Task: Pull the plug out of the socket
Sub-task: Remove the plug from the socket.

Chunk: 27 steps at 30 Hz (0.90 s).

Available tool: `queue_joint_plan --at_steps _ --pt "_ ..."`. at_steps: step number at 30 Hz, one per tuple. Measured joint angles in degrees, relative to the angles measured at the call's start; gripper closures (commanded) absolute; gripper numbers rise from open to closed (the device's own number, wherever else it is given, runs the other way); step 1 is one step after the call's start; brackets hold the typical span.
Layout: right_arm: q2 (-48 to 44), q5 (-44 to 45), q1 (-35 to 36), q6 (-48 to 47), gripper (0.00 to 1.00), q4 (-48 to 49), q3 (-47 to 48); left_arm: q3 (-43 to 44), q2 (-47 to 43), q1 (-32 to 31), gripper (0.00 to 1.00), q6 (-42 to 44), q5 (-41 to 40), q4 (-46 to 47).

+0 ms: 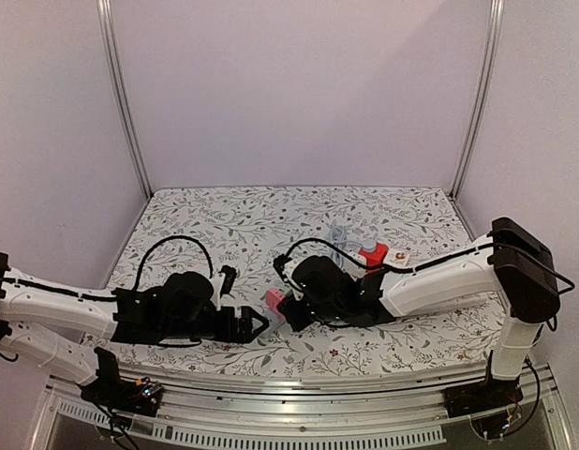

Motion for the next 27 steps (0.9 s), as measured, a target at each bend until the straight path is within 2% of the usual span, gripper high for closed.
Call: queue_joint_plan --at_steps 10,21,27 --pt "0.9 0.9 0.0 2.2 0.98 -2.2 1.6 0.5 7.4 0.7 0.2 6.2 0.1 2.9" --pt "0.9 1.0 0.0 3.6 0.98 -2.3 1.7 1.3 13.1 3.7 0.21 13.2 2.0 5.7" --pt "0.9 1.1 0.0 3.6 0.97 -2.5 1.7 4.1 17.5 4.0 0.29 15.8 2.1 6.6"
